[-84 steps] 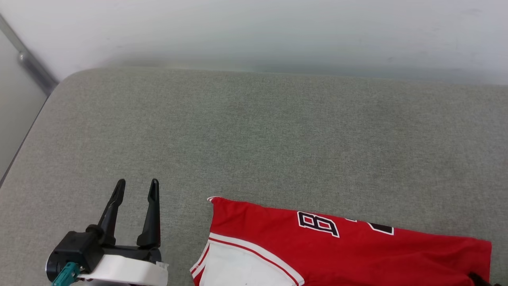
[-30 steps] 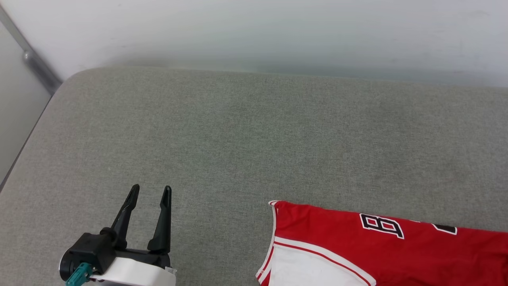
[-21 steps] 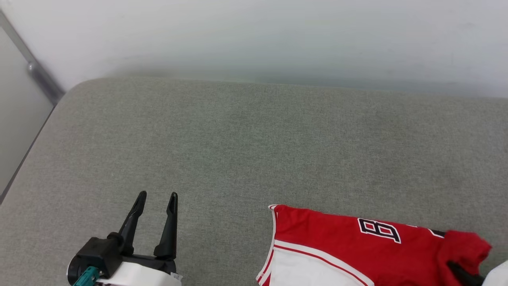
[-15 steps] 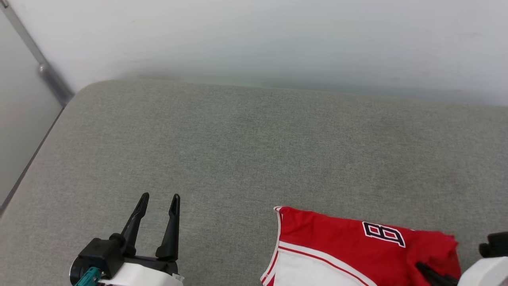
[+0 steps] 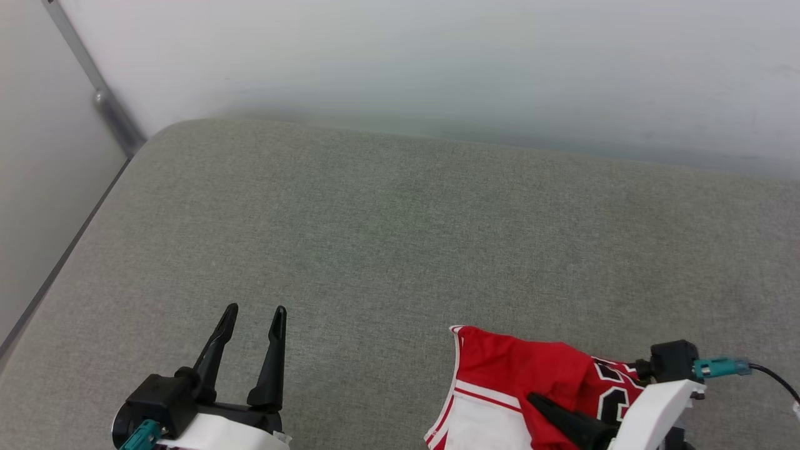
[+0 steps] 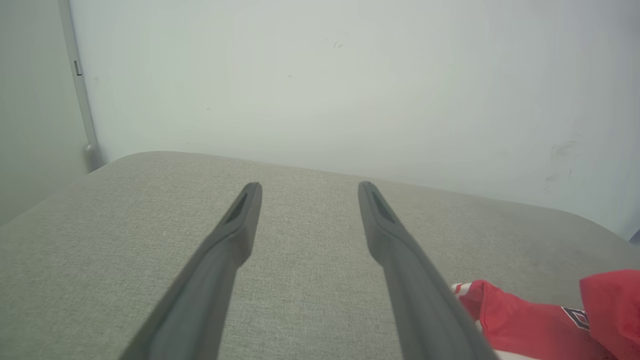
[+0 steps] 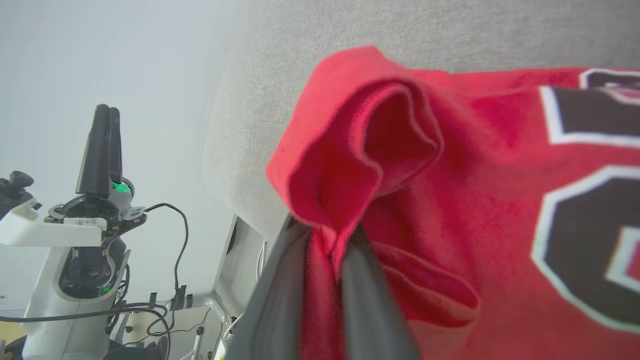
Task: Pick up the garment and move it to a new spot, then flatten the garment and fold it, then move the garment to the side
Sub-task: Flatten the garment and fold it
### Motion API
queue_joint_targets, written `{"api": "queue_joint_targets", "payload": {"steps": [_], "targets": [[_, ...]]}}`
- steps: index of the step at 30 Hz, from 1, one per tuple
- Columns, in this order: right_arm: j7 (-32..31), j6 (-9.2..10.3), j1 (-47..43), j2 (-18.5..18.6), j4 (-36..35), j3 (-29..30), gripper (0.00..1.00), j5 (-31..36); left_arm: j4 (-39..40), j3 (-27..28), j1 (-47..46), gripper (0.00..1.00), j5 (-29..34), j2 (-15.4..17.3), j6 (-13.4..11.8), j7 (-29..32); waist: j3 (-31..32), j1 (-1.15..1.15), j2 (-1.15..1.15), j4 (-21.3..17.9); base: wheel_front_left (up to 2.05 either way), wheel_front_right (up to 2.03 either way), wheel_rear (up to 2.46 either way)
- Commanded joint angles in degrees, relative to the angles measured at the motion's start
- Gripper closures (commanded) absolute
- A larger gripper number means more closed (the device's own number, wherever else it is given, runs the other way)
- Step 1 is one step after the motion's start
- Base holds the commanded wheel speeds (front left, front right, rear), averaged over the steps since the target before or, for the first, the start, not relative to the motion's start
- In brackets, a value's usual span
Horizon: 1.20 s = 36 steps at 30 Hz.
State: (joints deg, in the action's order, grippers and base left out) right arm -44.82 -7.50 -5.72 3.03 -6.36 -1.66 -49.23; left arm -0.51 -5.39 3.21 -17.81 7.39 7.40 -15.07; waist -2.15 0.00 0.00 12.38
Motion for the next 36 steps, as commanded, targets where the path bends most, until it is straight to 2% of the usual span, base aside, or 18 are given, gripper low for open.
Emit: {"api": "queue_joint_targets", "payload": {"steps": [1,5,12,14,19,22,25,28,33,36], "targets": [[0.97,0.02,1.08,-0.24,0.73,-0.65,1.00,-0.71,-0.10,-0.10,-0.33,0.00,0.04,0.25,0.09,-0.12,-0.08,0.00,0.00,0.22,0.00,0.00,0.00],[6.00,0.01,4.28,-0.23,6.22,-5.21,1.00,-2.20,-0.28,-0.42,-0.62,0.00,0.09,0.41,0.09,-0.12,-0.22,0.00,0.00,0.89,0.00,0.00,0.00],[11.30,0.01,8.29,-0.19,14.42,-9.19,1.00,0.27,-0.21,-0.50,-1.08,0.00,-0.01,0.45,0.10,-0.12,-0.63,0.00,0.00,1.72,0.00,0.00,0.00],[12.89,0.01,9.89,-0.22,17.16,-11.81,0.00,2.47,-0.07,-0.32,-0.91,0.00,0.06,0.31,0.10,-0.12,-1.04,0.00,0.00,1.84,0.00,0.00,0.00],[12.70,0.01,10.59,-0.19,15.11,-16.10,0.00,0.15,-0.22,0.06,-0.57,0.00,0.06,0.15,0.10,-0.12,-1.01,0.00,0.00,1.49,0.00,0.00,0.00],[12.18,0.01,10.82,-0.17,12.14,-16.63,0.00,-0.38,-0.23,0.33,-0.47,0.00,0.17,0.07,0.10,-0.12,-0.80,0.00,0.00,0.89,0.00,0.00,0.00],[11.89,0.01,11.62,-0.16,8.90,-14.72,0.00,1.97,-0.09,0.49,-0.35,0.00,0.31,0.00,0.10,-0.12,-0.59,0.00,0.00,0.04,0.00,0.00,0.00],[12.17,0.02,13.45,-0.10,5.12,-11.47,0.00,8.79,0.10,0.41,-0.37,0.00,0.29,-0.06,0.10,-0.12,-0.56,0.00,0.00,-0.95,0.00,0.00,0.00],[18.50,0.02,16.41,7.80,-0.11,-8.51,0.00,23.54,0.36,0.20,-1.08,0.00,0.35,-0.24,0.10,-0.12,-0.95,0.00,0.00,-2.54,0.00,0.00,0.00],[24.81,0.02,16.69,12.67,-0.60,-6.36,0.00,28.41,0.40,0.13,-1.22,0.00,0.33,-0.31,0.10,-0.12,-1.11,0.00,0.00,-3.44,0.00,0.00,0.00]]}}
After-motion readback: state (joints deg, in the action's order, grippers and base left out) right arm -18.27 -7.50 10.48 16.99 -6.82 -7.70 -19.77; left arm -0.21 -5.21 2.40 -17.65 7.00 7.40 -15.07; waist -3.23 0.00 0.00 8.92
